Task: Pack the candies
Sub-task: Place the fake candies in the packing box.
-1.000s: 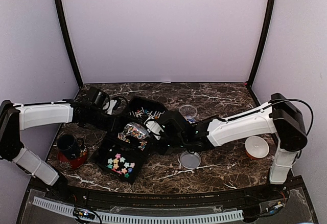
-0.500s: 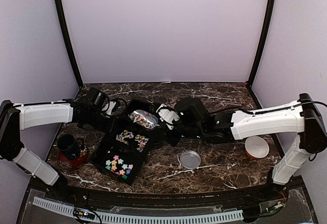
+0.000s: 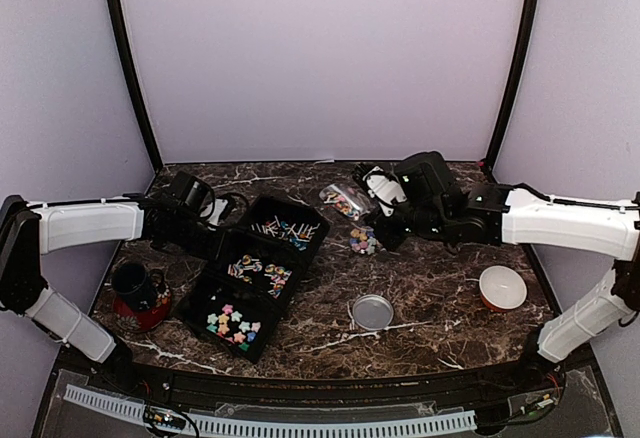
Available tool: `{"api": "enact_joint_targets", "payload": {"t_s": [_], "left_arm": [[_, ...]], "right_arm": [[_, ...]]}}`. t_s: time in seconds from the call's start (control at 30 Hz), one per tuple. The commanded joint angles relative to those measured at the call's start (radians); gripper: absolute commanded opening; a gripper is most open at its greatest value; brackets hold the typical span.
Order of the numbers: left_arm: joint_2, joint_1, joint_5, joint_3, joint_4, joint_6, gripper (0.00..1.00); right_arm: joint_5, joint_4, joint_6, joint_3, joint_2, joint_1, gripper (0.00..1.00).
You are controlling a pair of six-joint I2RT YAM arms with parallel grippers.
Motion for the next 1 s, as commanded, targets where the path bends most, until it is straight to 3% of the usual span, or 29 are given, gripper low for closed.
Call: {"api": "enact_joint_targets", "payload": {"t_s": [0.0,0.4,0.97], "left_arm": [[-0.024,0.003,0.071,0.058,0.064,-0.026,0.0],[-0.021,0.004,0.075,0.06,0.063,-0.03,0.0],[-0.018,0.004,0.086,0.063,0.061,-0.031,0.0]], "right_arm": [[0.016,-0.117,0.036,0.029,-0.045,-0.062,0.0],[0.006,-0.399,0.057,0.176,0.029,-0.174,0.0],[0.007,-0.606,0.025,0.338,0.178,-0.189,0.0]]}}
